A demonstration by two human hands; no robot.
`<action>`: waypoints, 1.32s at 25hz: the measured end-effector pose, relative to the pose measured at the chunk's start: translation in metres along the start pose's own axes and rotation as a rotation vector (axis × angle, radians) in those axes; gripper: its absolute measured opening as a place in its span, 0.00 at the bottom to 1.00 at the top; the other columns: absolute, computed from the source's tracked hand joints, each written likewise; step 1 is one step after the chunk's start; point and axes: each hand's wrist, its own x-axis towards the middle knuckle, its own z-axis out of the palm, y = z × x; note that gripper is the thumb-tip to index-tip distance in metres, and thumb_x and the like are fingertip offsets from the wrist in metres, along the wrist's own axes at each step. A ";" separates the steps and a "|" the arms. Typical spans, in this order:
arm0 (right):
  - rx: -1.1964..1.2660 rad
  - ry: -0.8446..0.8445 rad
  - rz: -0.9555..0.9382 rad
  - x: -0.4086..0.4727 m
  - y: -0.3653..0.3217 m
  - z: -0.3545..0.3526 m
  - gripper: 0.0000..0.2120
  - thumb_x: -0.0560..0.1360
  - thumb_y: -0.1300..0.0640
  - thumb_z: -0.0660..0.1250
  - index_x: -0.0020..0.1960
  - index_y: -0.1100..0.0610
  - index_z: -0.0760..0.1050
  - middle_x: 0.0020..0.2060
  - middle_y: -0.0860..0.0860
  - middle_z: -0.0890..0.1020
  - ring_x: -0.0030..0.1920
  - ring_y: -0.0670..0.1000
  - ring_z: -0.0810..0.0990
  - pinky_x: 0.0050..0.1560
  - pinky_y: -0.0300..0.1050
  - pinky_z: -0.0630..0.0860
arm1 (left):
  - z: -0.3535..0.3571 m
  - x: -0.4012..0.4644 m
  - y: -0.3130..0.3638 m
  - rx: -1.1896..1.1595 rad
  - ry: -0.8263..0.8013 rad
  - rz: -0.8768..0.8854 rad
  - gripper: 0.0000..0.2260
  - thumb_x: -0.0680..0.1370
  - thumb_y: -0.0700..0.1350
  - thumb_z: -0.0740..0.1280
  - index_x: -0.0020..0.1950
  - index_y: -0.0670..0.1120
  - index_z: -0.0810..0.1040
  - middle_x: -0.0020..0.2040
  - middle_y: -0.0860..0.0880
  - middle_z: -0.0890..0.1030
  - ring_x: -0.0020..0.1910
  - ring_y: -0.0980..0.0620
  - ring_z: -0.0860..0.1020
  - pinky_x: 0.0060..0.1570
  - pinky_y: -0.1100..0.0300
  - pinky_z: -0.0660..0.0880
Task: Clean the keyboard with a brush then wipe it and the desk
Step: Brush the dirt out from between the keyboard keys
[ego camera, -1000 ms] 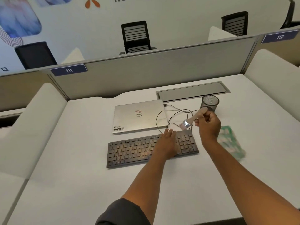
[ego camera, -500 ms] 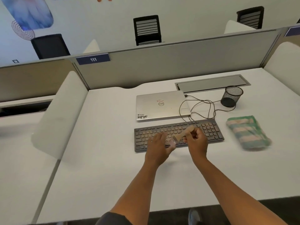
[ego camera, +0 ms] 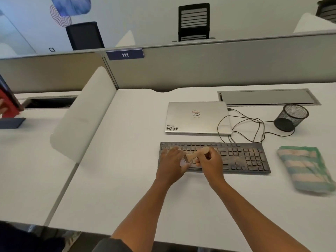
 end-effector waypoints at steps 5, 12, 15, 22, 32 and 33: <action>-0.175 -0.204 -0.023 0.010 -0.004 0.006 0.05 0.77 0.57 0.68 0.45 0.50 0.81 0.32 0.52 0.83 0.32 0.53 0.83 0.36 0.54 0.82 | 0.002 -0.004 -0.017 -0.049 -0.059 0.010 0.21 0.78 0.55 0.70 0.70 0.49 0.76 0.71 0.50 0.76 0.77 0.49 0.65 0.73 0.44 0.64; -0.180 -0.126 -0.039 0.012 -0.003 0.016 0.08 0.78 0.59 0.66 0.45 0.49 0.81 0.32 0.51 0.84 0.32 0.49 0.83 0.38 0.57 0.83 | -0.009 -0.014 -0.086 0.074 -0.317 -0.117 0.59 0.70 0.74 0.67 0.82 0.44 0.35 0.81 0.49 0.31 0.80 0.51 0.32 0.79 0.51 0.35; -0.184 -0.076 -0.053 0.012 -0.011 0.030 0.09 0.78 0.59 0.65 0.44 0.48 0.80 0.33 0.50 0.83 0.33 0.48 0.83 0.38 0.58 0.82 | -0.007 -0.016 -0.109 0.125 -0.412 -0.140 0.63 0.67 0.81 0.61 0.81 0.42 0.31 0.79 0.46 0.28 0.79 0.48 0.29 0.79 0.46 0.35; -0.362 -0.058 -0.215 0.018 -0.035 0.091 0.06 0.77 0.60 0.64 0.45 0.52 0.78 0.28 0.50 0.79 0.27 0.45 0.75 0.28 0.42 0.72 | 0.004 -0.005 -0.122 0.113 -0.369 -0.059 0.63 0.66 0.84 0.53 0.80 0.41 0.31 0.80 0.43 0.30 0.79 0.47 0.28 0.78 0.44 0.33; -0.614 -0.108 -0.304 0.039 -0.036 0.143 0.05 0.76 0.54 0.61 0.44 0.52 0.75 0.29 0.44 0.77 0.31 0.44 0.75 0.31 0.39 0.67 | 0.012 0.001 -0.131 0.097 -0.286 -0.013 0.62 0.66 0.85 0.45 0.82 0.40 0.40 0.83 0.42 0.38 0.80 0.47 0.33 0.79 0.44 0.36; -0.625 -0.116 -0.303 0.035 -0.034 0.142 0.05 0.76 0.54 0.61 0.43 0.52 0.75 0.29 0.44 0.77 0.31 0.43 0.75 0.31 0.37 0.66 | 0.012 0.001 -0.131 0.086 -0.281 -0.014 0.62 0.66 0.85 0.47 0.83 0.40 0.40 0.83 0.42 0.39 0.81 0.47 0.33 0.79 0.43 0.37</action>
